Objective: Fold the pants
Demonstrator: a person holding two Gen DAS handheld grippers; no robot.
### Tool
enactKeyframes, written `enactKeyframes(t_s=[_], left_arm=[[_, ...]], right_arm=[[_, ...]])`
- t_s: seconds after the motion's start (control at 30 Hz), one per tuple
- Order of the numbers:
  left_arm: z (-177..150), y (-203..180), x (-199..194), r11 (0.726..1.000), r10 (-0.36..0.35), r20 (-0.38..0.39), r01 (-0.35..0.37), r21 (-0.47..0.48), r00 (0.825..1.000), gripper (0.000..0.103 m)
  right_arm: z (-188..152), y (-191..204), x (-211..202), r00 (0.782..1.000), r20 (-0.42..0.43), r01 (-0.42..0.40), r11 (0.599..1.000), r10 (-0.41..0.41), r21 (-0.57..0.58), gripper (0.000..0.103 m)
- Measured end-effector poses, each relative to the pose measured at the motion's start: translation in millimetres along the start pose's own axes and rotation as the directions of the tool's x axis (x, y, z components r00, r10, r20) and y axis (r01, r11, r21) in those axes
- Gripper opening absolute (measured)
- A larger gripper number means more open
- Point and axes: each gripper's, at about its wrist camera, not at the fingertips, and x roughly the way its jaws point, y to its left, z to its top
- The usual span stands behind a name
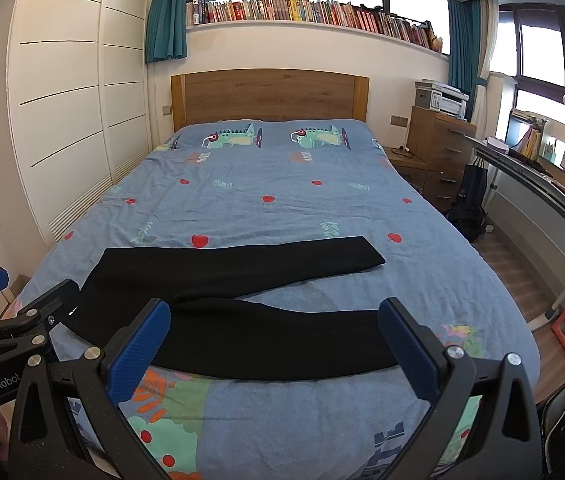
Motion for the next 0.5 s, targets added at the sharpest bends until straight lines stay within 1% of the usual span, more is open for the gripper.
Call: enactKeyframes(t_s=[0.5], left_arm=[[1.4,3.3,0.3,1.000,-0.003,-0.003,0.003,0.005,1.000,0.102]], right_arm=[[-1.3,-0.6,0.8,1.000,-0.004,-0.005,1.000,0.005,0.006,0.103]])
